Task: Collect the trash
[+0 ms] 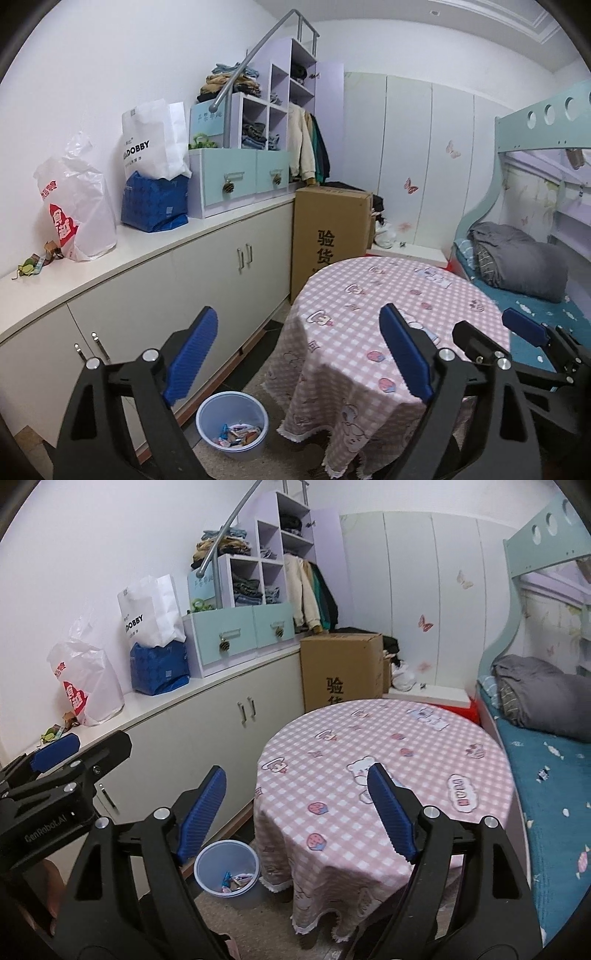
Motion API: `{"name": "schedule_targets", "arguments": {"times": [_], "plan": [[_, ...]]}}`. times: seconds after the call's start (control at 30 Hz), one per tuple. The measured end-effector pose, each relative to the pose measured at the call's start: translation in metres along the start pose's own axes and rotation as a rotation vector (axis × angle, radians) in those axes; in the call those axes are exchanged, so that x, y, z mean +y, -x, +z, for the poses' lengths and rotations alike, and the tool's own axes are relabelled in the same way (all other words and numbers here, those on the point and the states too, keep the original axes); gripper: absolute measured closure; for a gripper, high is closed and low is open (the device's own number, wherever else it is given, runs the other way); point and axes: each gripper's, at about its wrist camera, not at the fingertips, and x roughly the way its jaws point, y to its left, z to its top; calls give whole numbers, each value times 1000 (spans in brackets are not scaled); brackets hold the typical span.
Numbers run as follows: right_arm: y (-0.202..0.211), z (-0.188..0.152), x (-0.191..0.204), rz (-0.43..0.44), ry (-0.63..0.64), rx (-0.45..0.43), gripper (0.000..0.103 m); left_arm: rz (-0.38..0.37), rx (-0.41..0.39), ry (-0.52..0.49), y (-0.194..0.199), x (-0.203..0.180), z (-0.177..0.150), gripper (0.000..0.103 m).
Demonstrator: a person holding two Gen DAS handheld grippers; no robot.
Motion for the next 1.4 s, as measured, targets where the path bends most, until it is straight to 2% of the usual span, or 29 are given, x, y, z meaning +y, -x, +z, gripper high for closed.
{"name": "schedule_targets", "arguments": {"times": [0.53,1.4], "plan": [[25,-4,-11,-60,-5,-44,24,-39,-49,-30,16,-17,1,14],[34,-4,-9,-82,9,-69,23,-14,-48,-44,15,-15,-1,14]]}}
